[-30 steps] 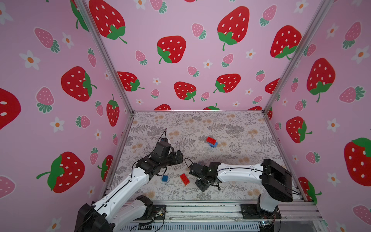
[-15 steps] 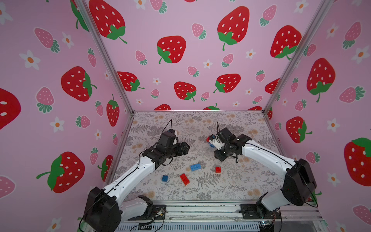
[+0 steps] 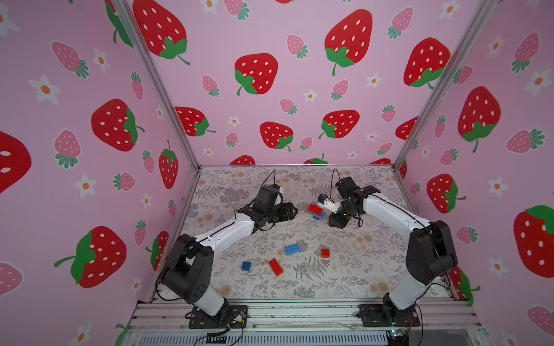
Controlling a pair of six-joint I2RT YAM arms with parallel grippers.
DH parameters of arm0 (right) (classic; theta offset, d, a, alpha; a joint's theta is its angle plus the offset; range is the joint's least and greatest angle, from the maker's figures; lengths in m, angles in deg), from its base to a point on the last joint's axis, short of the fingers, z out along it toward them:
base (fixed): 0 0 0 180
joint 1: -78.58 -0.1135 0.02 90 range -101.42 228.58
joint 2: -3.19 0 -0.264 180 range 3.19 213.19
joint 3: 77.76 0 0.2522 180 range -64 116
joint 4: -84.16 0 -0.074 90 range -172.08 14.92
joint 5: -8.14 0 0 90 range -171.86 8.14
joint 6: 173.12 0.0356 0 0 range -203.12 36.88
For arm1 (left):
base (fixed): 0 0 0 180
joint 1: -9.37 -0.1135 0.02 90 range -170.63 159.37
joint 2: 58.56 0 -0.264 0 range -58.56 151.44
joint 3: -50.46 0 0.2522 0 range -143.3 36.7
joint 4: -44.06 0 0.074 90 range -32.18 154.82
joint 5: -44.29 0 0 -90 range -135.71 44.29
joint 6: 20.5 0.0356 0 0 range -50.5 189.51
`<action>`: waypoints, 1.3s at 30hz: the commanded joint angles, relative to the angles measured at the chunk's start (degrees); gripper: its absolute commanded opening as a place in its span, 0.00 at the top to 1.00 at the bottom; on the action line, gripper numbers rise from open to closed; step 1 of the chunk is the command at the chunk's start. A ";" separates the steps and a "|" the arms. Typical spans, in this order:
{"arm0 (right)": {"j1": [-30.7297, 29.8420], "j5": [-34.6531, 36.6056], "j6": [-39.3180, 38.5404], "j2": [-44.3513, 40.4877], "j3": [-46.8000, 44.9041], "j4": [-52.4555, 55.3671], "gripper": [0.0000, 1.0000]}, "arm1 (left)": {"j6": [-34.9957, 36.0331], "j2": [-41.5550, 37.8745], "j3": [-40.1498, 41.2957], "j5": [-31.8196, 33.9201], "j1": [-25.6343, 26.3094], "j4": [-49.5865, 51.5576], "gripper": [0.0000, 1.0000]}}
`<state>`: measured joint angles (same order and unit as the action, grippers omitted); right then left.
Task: Assemble a heart with lego
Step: Assemble the lego brick with the lego brick.
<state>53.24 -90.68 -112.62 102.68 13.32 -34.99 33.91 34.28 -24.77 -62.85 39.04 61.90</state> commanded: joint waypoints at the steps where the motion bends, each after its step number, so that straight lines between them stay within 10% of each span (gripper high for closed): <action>1: 0.36 -1.56 -5.27 2.74 3.50 0.32 0.92 | 1.14 3.62 -4.00 -2.71 0.37 -5.11 0.36; 39: 1.26 0.29 -9.25 15.76 15.53 1.08 0.92 | -3.15 27.29 -20.15 -8.75 0.56 -11.23 0.53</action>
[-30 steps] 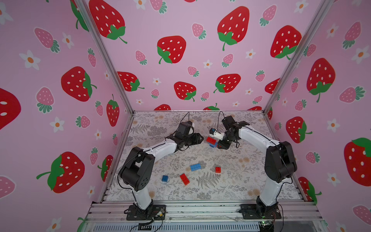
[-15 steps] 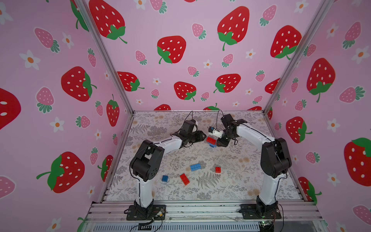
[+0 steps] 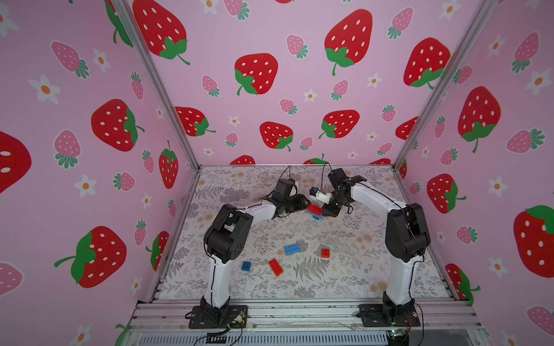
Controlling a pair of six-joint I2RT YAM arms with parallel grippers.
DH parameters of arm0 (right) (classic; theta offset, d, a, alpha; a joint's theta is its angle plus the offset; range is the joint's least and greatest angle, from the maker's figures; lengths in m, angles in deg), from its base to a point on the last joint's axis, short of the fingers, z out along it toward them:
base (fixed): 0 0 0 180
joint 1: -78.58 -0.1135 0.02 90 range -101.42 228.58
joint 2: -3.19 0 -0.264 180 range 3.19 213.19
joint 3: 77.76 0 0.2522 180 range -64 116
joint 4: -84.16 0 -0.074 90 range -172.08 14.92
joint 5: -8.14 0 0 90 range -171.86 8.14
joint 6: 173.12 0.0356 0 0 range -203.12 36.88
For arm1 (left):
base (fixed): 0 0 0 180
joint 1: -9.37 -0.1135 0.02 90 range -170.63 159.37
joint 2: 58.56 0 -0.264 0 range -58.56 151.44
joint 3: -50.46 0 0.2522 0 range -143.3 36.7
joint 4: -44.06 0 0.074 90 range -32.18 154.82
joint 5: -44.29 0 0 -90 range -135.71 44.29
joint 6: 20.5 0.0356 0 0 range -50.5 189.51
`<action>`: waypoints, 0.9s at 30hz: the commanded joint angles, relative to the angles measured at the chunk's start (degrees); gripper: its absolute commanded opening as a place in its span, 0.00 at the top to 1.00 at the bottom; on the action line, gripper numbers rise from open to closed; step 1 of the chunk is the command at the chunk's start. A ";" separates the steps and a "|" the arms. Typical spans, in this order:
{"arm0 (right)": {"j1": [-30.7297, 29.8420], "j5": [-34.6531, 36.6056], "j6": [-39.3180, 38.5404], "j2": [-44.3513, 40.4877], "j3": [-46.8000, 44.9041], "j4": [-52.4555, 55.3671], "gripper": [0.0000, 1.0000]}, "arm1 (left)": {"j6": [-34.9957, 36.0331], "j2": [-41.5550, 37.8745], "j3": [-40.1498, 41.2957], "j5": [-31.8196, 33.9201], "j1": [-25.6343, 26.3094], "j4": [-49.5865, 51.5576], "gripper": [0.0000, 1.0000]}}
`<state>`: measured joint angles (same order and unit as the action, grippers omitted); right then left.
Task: Assemble a heart with lego
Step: Assemble the lego brick with the lego brick.
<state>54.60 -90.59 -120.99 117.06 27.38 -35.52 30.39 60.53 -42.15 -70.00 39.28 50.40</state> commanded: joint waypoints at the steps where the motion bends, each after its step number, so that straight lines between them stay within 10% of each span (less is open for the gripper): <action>1: -0.12 0.12 -0.89 1.64 1.61 1.85 0.92 | 0.35 1.21 -2.82 -1.80 0.39 0.30 0.53; 27: -1.24 1.06 -1.65 9.11 7.23 7.18 0.92 | 0.08 6.54 -5.30 -4.27 1.12 3.22 0.60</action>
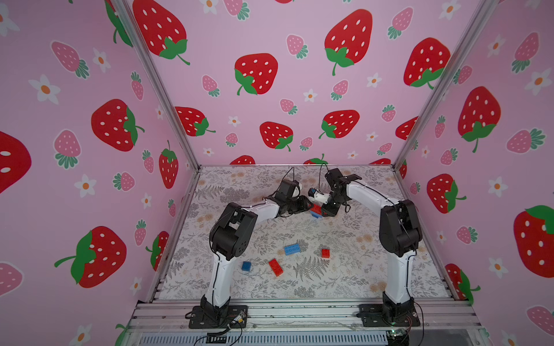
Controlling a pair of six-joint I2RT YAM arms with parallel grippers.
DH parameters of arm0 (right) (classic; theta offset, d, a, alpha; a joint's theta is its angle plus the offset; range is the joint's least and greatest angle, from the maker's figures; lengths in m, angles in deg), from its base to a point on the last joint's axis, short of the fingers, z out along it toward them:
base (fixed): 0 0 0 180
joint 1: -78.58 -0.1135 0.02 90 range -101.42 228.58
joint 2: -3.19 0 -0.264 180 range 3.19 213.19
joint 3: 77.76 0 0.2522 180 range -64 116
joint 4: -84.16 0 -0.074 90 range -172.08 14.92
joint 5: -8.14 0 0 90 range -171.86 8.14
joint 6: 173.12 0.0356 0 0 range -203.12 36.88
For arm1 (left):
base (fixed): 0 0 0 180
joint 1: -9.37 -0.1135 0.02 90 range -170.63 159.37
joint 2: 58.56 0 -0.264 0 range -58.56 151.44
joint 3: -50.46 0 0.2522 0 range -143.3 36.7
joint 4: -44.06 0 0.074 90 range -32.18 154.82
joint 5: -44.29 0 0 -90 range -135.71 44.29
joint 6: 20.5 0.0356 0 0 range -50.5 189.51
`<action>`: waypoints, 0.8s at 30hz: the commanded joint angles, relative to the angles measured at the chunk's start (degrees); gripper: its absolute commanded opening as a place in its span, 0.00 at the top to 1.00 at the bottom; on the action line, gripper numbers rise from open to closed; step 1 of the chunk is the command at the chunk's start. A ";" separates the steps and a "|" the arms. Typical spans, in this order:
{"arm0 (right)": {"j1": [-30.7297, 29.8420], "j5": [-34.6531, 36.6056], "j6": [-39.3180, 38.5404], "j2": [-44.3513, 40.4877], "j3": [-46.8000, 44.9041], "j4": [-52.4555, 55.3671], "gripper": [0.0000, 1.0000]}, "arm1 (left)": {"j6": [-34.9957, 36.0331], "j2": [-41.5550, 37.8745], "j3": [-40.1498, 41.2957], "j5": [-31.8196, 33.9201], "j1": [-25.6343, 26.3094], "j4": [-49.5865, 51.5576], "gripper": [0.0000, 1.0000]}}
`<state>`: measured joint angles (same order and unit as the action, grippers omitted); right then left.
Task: Assemble a heart with lego
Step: Assemble the lego brick with the lego brick.
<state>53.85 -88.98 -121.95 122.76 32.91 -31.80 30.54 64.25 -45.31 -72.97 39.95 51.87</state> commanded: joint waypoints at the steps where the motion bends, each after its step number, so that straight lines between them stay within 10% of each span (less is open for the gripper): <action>1: -0.49 -0.53 -0.40 4.08 2.43 4.35 0.92 | -0.47 3.11 -2.26 -1.42 0.31 1.90 0.61; 9: -0.58 -0.42 1.37 4.15 2.52 3.88 0.91 | -1.07 3.16 -2.27 -1.28 -0.02 2.33 0.61; 24: -0.45 0.10 5.34 1.10 2.41 0.27 0.53 | -0.17 -3.03 -1.33 -0.89 -0.74 3.10 0.54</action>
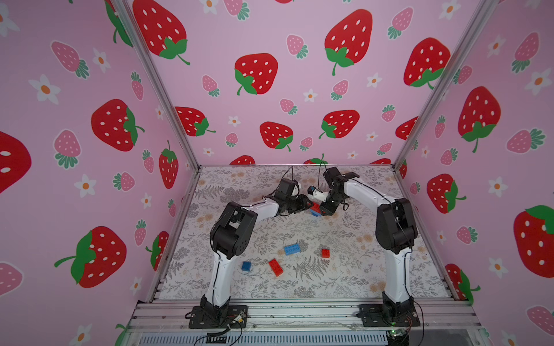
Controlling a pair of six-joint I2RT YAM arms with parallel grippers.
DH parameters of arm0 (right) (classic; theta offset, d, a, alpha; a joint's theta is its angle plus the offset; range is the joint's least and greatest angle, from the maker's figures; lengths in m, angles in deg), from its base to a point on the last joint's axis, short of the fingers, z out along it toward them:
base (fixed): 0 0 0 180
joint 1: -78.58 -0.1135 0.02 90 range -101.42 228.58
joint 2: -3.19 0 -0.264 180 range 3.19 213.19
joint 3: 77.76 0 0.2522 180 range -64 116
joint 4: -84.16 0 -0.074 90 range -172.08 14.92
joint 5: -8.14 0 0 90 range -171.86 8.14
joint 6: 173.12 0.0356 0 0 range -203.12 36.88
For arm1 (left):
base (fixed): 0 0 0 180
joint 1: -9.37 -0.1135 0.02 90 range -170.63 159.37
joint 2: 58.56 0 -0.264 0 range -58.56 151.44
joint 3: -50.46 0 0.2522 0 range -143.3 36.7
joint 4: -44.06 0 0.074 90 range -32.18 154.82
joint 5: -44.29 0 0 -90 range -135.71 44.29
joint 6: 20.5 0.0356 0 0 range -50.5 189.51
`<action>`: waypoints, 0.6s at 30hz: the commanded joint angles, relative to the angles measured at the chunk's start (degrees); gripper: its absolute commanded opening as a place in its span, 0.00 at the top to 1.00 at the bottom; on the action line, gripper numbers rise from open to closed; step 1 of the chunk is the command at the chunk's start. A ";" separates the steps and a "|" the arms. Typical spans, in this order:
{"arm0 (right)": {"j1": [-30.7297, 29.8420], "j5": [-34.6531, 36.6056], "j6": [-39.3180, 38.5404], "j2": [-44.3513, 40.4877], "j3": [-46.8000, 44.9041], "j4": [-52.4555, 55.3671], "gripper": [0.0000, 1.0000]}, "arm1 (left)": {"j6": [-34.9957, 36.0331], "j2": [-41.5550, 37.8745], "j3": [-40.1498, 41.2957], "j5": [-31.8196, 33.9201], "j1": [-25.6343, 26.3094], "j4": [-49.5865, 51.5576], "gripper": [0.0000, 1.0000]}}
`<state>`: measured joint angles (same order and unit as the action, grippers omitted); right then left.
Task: Assemble a heart with lego
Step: Assemble the lego brick with the lego brick.
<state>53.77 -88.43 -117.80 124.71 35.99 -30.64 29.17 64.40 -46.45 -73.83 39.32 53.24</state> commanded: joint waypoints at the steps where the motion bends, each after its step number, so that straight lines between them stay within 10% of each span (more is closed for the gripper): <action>1: -0.35 -0.44 1.24 -0.89 -0.52 -0.93 0.50 | 1.39 -3.58 0.07 0.16 -0.09 1.78 0.54; 18: 0.30 -0.58 14.26 -13.21 -9.03 -10.85 0.35 | 1.30 -14.39 7.98 3.40 -2.02 4.45 0.44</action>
<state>53.87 -88.32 -110.08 117.34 28.65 -37.50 29.69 54.13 -40.20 -72.19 38.21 56.09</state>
